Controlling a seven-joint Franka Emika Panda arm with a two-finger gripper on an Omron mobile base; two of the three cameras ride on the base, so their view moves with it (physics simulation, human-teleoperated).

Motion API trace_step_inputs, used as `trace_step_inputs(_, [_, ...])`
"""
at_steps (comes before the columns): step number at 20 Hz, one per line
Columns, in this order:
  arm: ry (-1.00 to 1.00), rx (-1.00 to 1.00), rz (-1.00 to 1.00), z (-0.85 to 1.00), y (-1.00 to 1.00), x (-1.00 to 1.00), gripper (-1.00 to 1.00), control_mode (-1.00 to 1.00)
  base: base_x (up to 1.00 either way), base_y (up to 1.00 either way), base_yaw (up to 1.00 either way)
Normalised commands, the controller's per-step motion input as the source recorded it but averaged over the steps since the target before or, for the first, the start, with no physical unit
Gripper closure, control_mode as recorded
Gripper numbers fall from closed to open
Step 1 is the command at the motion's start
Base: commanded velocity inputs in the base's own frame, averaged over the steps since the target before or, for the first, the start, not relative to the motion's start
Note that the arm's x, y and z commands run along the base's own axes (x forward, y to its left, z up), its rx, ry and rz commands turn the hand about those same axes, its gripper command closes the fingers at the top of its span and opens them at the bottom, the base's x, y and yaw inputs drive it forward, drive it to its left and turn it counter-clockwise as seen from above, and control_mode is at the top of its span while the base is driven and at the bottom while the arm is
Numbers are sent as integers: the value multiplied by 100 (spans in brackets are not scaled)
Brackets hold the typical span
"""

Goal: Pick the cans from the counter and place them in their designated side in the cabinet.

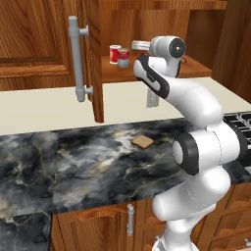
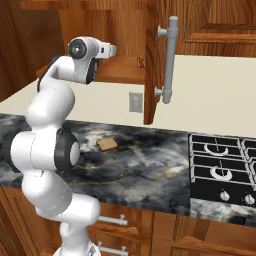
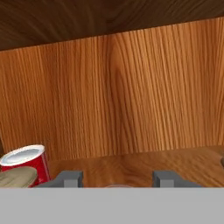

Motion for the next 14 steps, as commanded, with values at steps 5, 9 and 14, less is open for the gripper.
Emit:
trace_step_inputs(5, [2,0,0,0,7,35,100,-100,0,0,0])
trace_step_inputs(9, [2,0,0,0,6,35,100,-100,0,0,0])
trace_step_inputs(14, [2,0,0,0,7,32,100,-100,0,0,0])
